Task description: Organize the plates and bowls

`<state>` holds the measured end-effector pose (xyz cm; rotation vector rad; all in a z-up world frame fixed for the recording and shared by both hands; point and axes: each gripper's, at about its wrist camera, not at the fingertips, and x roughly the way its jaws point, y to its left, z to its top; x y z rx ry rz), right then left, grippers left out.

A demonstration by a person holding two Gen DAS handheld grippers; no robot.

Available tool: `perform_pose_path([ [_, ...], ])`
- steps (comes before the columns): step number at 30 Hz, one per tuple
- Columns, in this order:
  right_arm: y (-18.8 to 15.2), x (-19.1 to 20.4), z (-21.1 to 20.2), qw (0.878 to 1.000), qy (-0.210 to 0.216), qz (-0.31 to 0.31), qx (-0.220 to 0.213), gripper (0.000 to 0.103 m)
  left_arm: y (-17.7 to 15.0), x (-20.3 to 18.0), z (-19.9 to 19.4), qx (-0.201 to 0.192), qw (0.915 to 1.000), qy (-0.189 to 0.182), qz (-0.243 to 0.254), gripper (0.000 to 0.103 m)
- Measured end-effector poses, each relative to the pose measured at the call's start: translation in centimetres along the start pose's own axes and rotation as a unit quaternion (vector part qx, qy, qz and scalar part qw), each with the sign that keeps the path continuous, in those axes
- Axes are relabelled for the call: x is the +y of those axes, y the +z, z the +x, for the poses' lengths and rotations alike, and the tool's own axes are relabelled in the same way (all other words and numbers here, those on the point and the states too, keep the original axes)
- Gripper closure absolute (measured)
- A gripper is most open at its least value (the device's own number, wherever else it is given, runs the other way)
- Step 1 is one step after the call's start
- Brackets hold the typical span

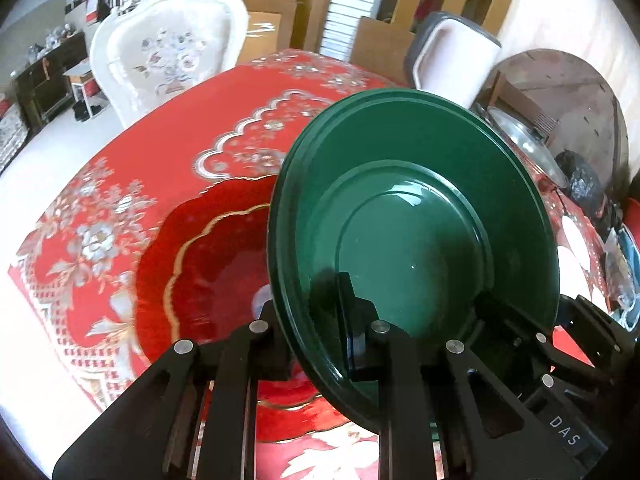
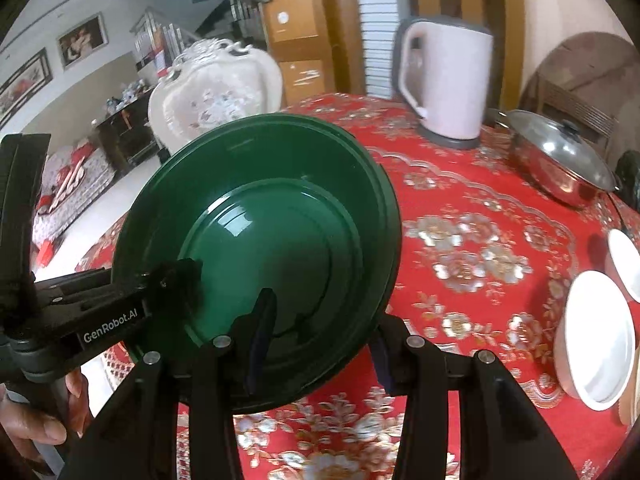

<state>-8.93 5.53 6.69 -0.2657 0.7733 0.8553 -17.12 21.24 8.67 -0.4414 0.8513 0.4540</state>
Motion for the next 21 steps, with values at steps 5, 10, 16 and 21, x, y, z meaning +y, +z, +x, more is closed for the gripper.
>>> perform_pose_path([
  [5, -0.1, 2.1, 1.1, 1.0, 0.012, -0.021, 0.011, 0.058, -0.7, 2.2, -0.1, 0.005, 0.9998, 0.011, -0.015, 0.087],
  [10, -0.1, 3.6, 2.2, 0.999, 0.019, -0.036, 0.022, 0.058, -1.4, 4.0, 0.3, 0.012, 0.9994, 0.02, -0.026, 0.087],
  [16, 0.0, 4.9, 2.9, 0.998, 0.019, -0.049, 0.029, 0.058, -1.6, 5.1, 0.5, 0.017, 0.999, 0.021, -0.036, 0.087],
  [21, -0.1, 5.6, 3.5, 0.998, 0.023, -0.055, 0.036, 0.058, -1.9, 5.9, 0.7, 0.021, 0.9986, 0.026, -0.041, 0.087],
])
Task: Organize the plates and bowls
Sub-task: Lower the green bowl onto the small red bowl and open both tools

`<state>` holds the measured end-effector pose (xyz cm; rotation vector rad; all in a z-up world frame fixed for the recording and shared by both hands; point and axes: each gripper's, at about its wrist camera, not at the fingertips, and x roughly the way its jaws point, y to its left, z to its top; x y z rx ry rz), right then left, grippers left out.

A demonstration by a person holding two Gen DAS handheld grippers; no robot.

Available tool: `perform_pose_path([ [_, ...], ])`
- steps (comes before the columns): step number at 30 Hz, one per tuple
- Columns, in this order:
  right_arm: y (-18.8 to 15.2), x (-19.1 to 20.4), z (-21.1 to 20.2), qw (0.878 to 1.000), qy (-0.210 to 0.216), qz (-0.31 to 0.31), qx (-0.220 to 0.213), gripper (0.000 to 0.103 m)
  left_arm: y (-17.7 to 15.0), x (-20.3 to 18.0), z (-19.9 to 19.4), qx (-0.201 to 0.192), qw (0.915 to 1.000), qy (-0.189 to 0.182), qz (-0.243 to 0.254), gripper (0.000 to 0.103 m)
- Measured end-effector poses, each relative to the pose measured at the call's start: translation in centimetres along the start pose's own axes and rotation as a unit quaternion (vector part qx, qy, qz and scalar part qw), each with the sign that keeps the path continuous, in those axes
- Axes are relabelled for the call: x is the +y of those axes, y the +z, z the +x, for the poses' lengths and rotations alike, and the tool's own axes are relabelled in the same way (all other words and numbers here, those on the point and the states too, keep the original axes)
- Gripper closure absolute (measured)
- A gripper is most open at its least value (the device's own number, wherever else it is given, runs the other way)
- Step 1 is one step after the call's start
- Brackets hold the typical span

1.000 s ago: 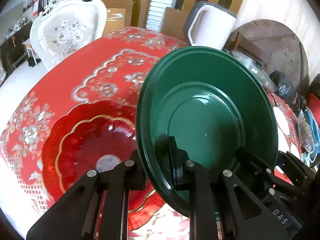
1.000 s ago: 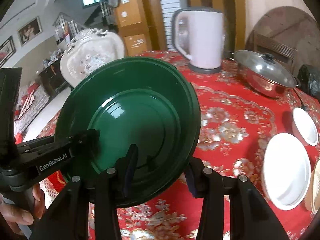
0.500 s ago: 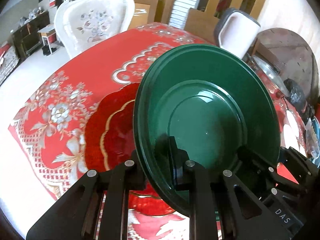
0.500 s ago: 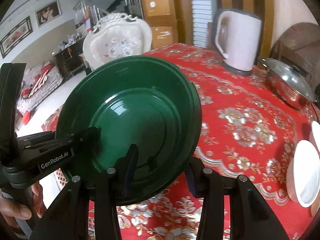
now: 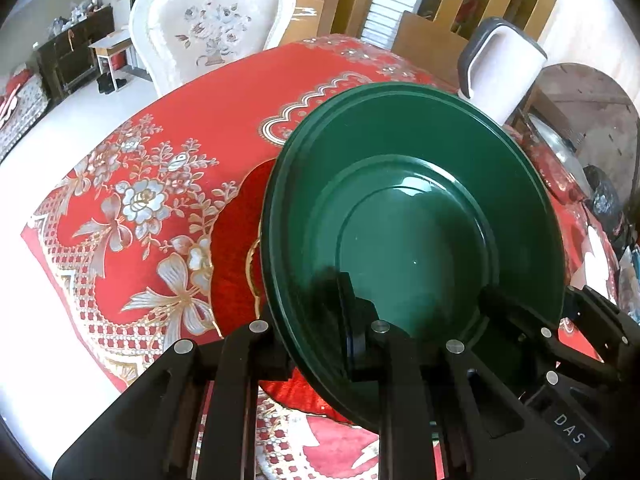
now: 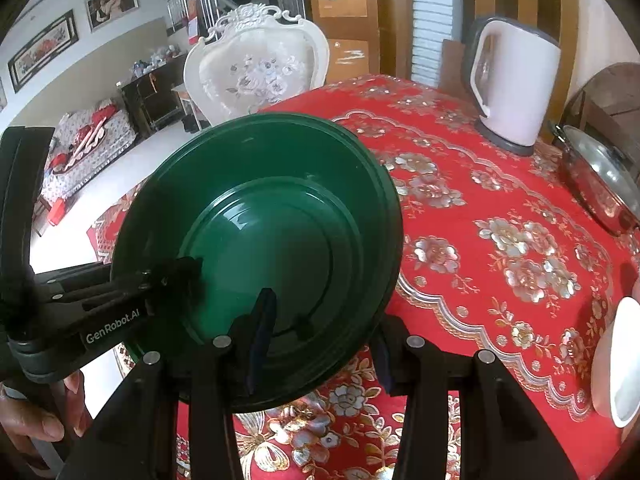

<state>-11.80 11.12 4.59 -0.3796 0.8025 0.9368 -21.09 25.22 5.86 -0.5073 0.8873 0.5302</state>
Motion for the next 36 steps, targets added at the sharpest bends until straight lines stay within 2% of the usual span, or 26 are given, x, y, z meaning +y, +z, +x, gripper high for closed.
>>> perform_pose_path([
  [13, 0.1, 2.0, 2.0, 1.0, 0.003, -0.016, 0.023, 0.056, -0.3, 1.7, 1.2, 0.003, 0.9998, 0.018, -0.011, 0.087],
  [26, 0.1, 1.9, 2.8, 0.999, -0.002, -0.013, 0.039, 0.054, -0.1, 1.3, 1.7, -0.005, 0.9995, 0.032, 0.006, 0.087],
  [36, 0.0, 1.6, 2.6, 0.999, 0.004, 0.0, 0.043, 0.048, -0.2, 1.0, 2.1, -0.005, 0.9996, 0.024, 0.011, 0.086],
])
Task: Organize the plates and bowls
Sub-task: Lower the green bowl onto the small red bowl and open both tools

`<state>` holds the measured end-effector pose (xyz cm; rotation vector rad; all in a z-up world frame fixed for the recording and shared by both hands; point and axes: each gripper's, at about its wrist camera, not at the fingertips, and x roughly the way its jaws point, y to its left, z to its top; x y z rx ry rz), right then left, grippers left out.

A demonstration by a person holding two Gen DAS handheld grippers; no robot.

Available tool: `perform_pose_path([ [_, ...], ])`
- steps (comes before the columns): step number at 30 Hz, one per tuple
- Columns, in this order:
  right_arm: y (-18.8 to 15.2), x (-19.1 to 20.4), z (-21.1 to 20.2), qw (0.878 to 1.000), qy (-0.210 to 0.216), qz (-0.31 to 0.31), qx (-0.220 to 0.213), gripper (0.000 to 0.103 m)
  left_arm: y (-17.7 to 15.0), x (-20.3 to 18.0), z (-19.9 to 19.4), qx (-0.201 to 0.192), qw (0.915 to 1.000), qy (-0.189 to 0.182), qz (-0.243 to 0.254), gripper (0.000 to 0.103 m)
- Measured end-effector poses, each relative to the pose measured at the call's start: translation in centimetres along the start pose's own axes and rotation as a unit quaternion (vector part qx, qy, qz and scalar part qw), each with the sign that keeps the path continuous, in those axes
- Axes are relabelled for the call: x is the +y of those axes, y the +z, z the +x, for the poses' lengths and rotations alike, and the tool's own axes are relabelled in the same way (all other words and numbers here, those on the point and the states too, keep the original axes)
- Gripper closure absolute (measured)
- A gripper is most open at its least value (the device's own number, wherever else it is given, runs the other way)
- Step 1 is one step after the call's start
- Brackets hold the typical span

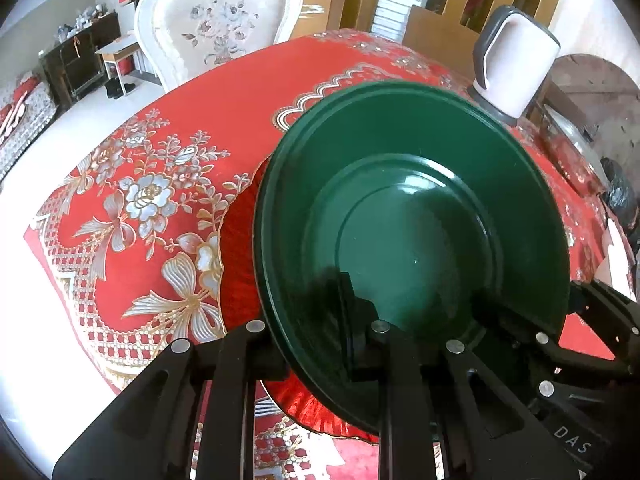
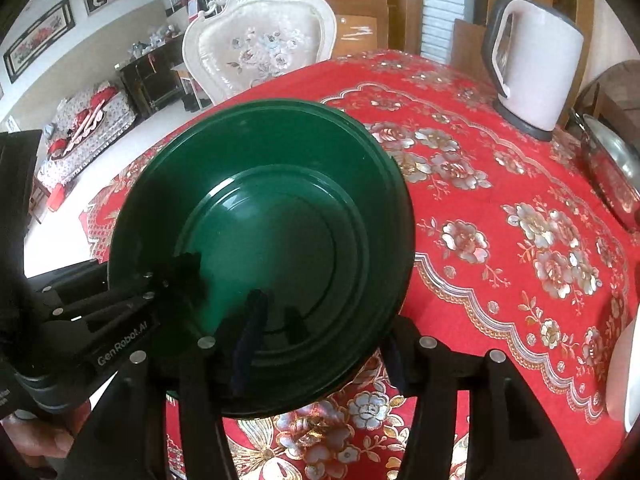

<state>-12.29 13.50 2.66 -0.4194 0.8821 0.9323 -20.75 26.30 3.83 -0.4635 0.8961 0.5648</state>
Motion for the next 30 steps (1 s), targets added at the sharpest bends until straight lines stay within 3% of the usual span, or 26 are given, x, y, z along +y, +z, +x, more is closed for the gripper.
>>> perform_pose_path([
  [3, 0.0, 0.0, -0.1, 1.0, 0.003, 0.002, 0.001, 0.048, 0.1, 0.0, 0.0, 0.0, 1.0, 0.001, 0.001, 0.082],
  [5, 0.0, 0.0, -0.2, 1.0, 0.003, 0.003, 0.0, 0.047, 0.1, -0.1, 0.1, -0.001, 1.0, -0.006, 0.002, 0.07],
  [7, 0.0, 0.0, -0.3, 1.0, -0.001, 0.002, -0.001, 0.047, 0.0, -0.3, 0.1, -0.003, 0.9999, -0.012, 0.002, 0.066],
  [15, -0.1, -0.5, -1.1, 1.0, -0.015, 0.005, -0.006, 0.046, 0.1, -0.4, -0.6, -0.023, 0.9997, 0.01, 0.008, 0.064],
  [20, -0.3, -1.2, -1.8, 1.0, -0.006, 0.018, -0.013, 0.045, 0.0, -0.2, -2.1, -0.064, 0.9975, 0.027, 0.013, 0.051],
  [30, -0.9, -3.0, -3.3, 0.998, 0.007, 0.048, -0.029, 0.044, 0.0, 0.4, -4.5, -0.112, 0.9917, 0.062, 0.014, 0.051],
])
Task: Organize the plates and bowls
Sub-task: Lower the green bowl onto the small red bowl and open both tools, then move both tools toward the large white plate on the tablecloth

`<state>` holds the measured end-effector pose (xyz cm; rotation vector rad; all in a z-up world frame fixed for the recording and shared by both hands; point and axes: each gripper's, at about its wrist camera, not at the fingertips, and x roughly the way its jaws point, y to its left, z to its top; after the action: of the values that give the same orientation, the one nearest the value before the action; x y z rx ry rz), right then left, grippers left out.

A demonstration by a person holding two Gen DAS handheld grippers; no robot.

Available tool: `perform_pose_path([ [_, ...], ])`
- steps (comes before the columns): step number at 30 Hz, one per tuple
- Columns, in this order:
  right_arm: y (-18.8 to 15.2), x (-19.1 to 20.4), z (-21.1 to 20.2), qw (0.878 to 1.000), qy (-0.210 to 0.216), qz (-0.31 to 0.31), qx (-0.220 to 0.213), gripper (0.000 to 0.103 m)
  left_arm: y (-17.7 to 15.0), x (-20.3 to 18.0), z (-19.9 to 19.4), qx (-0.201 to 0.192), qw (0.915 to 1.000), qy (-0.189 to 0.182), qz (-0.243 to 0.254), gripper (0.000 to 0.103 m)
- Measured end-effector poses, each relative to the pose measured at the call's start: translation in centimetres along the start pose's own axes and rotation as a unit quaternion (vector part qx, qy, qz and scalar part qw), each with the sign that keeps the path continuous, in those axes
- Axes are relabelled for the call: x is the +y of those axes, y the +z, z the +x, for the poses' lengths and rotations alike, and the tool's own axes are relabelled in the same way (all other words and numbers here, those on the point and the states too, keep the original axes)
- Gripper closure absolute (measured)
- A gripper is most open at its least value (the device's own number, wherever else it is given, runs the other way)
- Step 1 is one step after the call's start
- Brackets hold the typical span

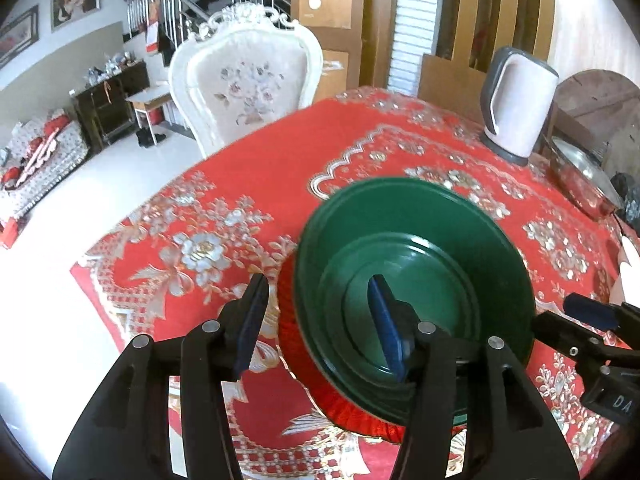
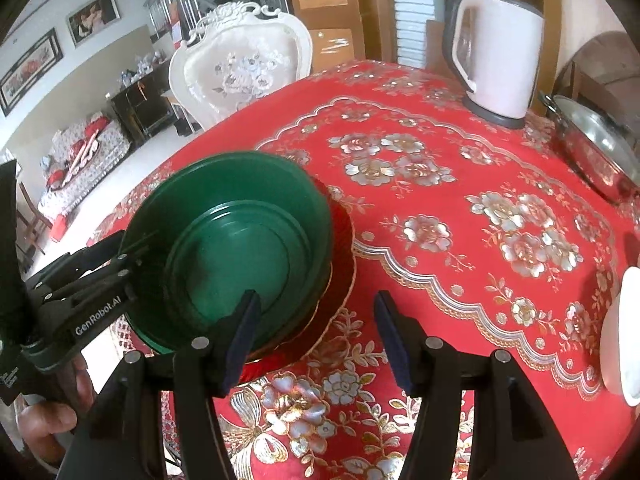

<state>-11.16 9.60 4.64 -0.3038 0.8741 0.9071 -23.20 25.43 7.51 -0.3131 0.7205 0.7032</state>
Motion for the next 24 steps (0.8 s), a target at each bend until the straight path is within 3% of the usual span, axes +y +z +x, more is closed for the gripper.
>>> perform_pose_path([
  [6, -0.4, -1.4, -1.7, 1.0, 0.005, 0.02, -0.017, 0.043, 1.0, -0.8, -2.5, -0.037, 0.9993, -0.008, 0.007, 0.051],
  [9, -0.6, -2.6, -2.7, 0.999, 0.005, 0.036, -0.028, 0.041, 1.3, -1.9, -3.4, -0.051, 0.9984, -0.019, 0.015, 0.04],
  [12, -1.0, -3.7, -3.5, 0.998, -0.003, 0.047, -0.034, 0.04, 1.5, -3.3, -4.2, -0.064, 0.997, -0.039, 0.021, 0.038],
  [24, -3.2, -9.3, -7.9, 0.991, -0.037, 0.108, -0.068, 0.038, 1.7, -11.7, -5.6, -0.062, 0.9871, -0.12, 0.085, 0.038],
])
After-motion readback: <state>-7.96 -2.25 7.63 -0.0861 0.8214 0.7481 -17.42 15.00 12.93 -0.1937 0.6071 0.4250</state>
